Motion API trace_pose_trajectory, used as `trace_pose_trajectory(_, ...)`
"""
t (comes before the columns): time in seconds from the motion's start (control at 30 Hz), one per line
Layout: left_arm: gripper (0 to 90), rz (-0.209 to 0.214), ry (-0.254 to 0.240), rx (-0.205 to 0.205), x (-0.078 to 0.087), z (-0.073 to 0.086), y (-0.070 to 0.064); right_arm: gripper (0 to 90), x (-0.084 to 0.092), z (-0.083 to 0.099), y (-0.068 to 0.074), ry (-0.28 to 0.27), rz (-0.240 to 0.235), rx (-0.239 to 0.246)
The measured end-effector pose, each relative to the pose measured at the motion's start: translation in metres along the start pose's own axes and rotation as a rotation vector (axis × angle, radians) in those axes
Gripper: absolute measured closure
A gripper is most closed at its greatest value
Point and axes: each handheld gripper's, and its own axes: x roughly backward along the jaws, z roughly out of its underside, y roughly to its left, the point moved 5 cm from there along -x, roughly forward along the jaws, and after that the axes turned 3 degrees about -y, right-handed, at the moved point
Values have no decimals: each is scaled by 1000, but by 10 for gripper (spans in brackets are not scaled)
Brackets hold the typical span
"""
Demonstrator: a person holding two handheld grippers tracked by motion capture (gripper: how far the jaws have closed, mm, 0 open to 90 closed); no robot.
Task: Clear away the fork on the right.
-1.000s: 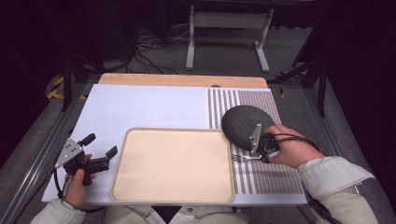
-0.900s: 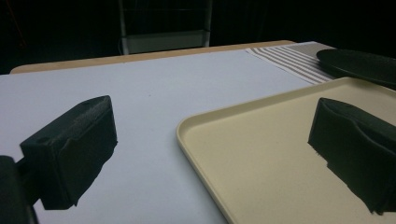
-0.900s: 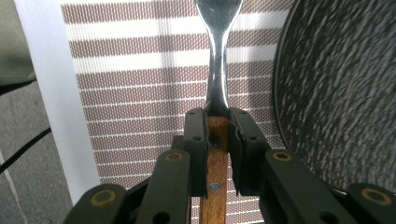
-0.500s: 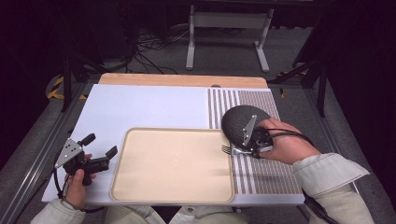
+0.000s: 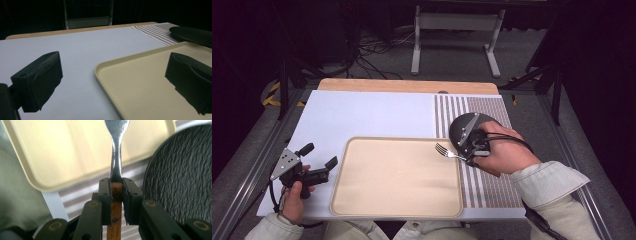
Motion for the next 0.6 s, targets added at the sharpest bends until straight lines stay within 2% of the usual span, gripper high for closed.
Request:
trace_pose_trajectory(0.03,17,1,0,0,0,0,0,776,0,-3,1,-1,-5,-12)
trace_pose_trajectory(0.07,17,1,0,0,0,0,0,776,1,-8,4,-12,-12,-47)
trace_pose_trajectory(0.1,17,0,0,0,0,0,0,776,1,-8,4,-12,-12,-47)
trace_pose_trajectory(0.13,17,1,0,0,0,0,0,776,1,-10,5,-17,-15,-71)
trace_pose_trajectory(0.17,17,2,-1,0,0,0,0,776,1,-15,7,-40,-22,-124)
trace_pose_trajectory(0.23,17,1,-2,0,0,0,0,777,1,-17,8,-41,-17,-142)
trace_pose_trajectory(0.27,17,1,-3,2,1,0,0,777,0,-22,10,-51,-24,-179)
trace_pose_trajectory(0.33,17,2,-2,0,1,0,1,776,0,-23,11,-52,-25,-188)
trace_pose_trajectory(0.47,17,3,-3,-2,0,0,0,777,-2,-32,17,-56,-37,-253)
trace_pose_trajectory(0.6,17,0,-4,-1,1,-1,0,777,-5,-38,21,-59,-49,-291)
